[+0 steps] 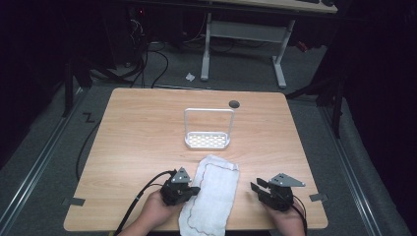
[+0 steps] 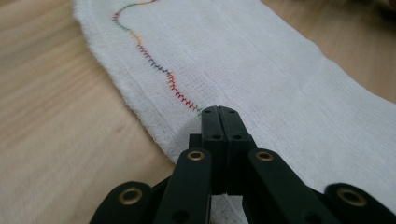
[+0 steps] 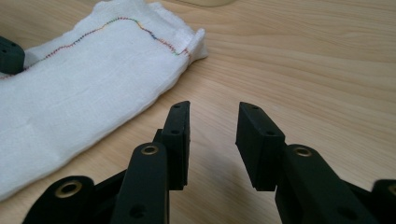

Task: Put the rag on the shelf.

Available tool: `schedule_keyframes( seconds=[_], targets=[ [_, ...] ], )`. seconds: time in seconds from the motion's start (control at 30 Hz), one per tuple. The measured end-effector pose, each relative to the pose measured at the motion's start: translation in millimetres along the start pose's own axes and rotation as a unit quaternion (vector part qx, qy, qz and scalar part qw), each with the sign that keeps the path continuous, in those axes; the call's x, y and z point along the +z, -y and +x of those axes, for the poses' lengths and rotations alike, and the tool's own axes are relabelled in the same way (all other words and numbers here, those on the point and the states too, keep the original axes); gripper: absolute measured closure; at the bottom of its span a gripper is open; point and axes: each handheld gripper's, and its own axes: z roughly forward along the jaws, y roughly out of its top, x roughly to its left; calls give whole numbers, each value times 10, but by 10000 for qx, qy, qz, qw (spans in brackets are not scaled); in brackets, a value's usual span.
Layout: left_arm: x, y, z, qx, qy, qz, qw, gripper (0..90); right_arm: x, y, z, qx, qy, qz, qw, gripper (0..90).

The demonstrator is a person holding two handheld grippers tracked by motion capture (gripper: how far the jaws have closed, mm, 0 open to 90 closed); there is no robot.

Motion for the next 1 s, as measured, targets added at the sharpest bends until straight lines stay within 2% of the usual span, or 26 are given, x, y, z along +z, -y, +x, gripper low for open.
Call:
schedule_keyframes(
  seconds=[0.07,0.13,0.17,0.2,0.23,0.27,0.3,0.33,0.4,0.43,0.53,0.6,0.73,0.77,0.8,0.83,0.87,0.9,0.97,1.0],
  targets=[
    [-75,69,-57,-4,65,68,10000,897,55,-42,88,-151,-137,26,9998,669],
    [-87,71,-73,-11,72,89,9999,897,92,-67,136,-203,-211,60,9996,675],
    [-96,51,-73,-30,49,-42,10000,874,180,-119,238,-339,-333,148,9988,693],
    [-96,51,-73,-30,49,-42,10000,831,180,-119,238,-339,-333,148,9988,693],
    [-95,24,-48,-97,-26,-145,9998,802,268,-165,331,-494,-425,258,9975,741],
    [-94,-3,-1,-229,-23,-273,9994,802,268,-165,331,-494,-425,258,9975,741],
    [-86,-22,49,-347,-17,-399,9986,809,355,-216,397,-509,-471,386,9968,804],
    [-65,-36,89,-408,-82,-418,9983,809,355,-216,397,-509,-471,386,9968,804],
    [0,-37,138,-391,-192,-249,9987,837,480,-278,463,-635,-456,596,9952,859],
    [16,-15,144,-409,-190,-250,9987,841,514,-293,471,-649,-451,601,9951,866],
    [-8,-5,118,-380,-237,-195,9988,841,592,-345,474,-616,-462,594,9953,873],
    [-46,32,90,-375,-192,-161,9990,841,641,-374,477,-598,-508,575,9953,874],
    [-105,91,82,-396,-193,-170,9989,838,682,-399,513,-680,-529,570,9947,871],
    [-111,92,104,-465,-147,-195,9986,833,679,-399,514,-704,-525,569,9945,854],
    [-115,89,113,-465,-153,-221,9986,821,671,-400,506,-643,-587,554,9947,812],
    [-115,89,113,-465,-153,-221,9986,799,671,-400,506,-643,-587,554,9947,812],
    [-125,86,121,-439,-191,-263,9985,771,616,-406,477,-378,-780,421,9953,789],
    [-139,83,131,-437,-237,-326,9982,751,580,-406,465,-364,-784,335,9957,785],
    [-197,78,211,-576,-396,-587,9958,710,537,-386,441,-360,-736,280,9962,775],
    [-197,78,211,-576,-396,-587,9958,679,537,-386,441,-360,-736,280,9962,775]
  ],
)
